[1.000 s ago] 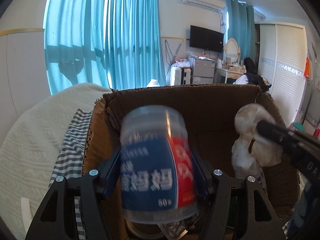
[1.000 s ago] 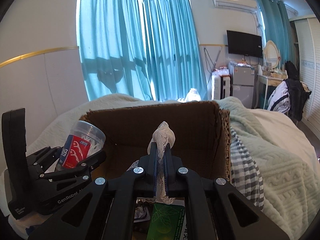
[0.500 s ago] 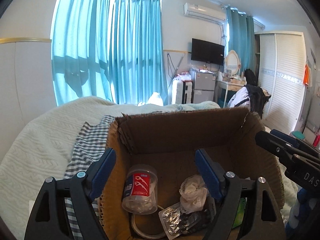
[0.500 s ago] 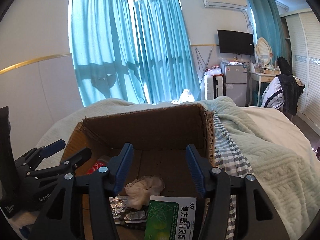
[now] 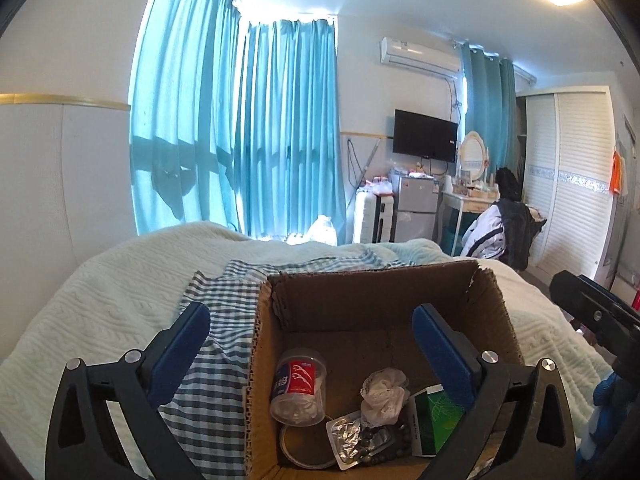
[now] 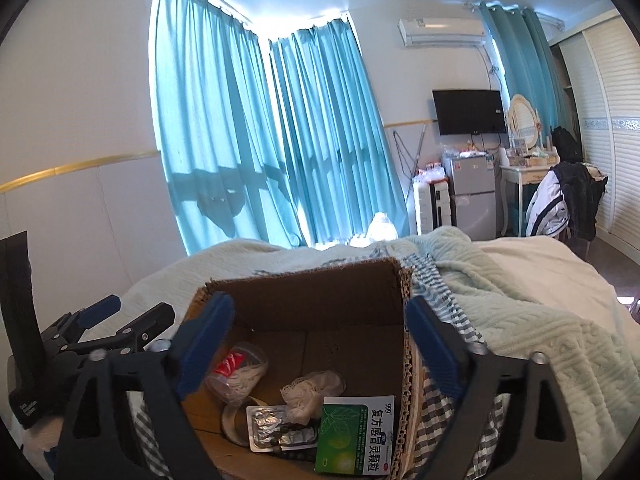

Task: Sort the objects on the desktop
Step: 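Withdraw both open tools from the box back toward the item pile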

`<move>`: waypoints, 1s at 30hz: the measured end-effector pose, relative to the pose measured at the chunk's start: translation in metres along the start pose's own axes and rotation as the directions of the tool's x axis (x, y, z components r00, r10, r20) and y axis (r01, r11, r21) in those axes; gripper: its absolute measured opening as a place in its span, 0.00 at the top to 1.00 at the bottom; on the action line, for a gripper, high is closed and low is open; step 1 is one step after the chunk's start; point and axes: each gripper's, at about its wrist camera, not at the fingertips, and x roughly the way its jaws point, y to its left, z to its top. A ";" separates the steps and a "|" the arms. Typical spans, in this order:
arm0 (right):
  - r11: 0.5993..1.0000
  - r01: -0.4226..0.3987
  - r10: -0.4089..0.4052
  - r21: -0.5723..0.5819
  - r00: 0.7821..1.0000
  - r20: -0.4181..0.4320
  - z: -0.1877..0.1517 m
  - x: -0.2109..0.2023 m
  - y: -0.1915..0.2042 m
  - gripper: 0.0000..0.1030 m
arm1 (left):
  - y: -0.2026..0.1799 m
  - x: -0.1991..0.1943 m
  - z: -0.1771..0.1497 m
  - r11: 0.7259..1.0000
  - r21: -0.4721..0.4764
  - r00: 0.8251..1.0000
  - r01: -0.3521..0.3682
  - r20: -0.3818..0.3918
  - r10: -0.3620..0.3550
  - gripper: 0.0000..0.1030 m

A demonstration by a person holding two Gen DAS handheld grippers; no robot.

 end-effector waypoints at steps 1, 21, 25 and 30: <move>1.000 0.004 -0.004 -0.002 1.000 0.017 0.001 -0.007 0.002 0.02 | 0.000 -0.005 0.001 1.000 0.001 1.000 -0.001 0.006 0.001 0.00; 0.998 0.047 -0.044 -0.051 0.998 0.048 -0.008 -0.084 0.010 0.00 | -0.006 -0.079 -0.012 0.999 0.030 0.999 -0.016 0.042 0.014 0.00; 0.996 0.065 -0.063 -0.061 0.998 0.032 -0.019 -0.093 0.007 0.00 | -0.004 -0.079 -0.029 0.999 0.024 1.000 -0.026 0.007 0.026 0.00; 0.996 0.074 -0.073 -0.052 0.997 0.019 -0.030 -0.104 0.000 0.00 | -0.006 -0.082 -0.048 0.998 0.041 0.999 -0.037 -0.021 0.038 0.00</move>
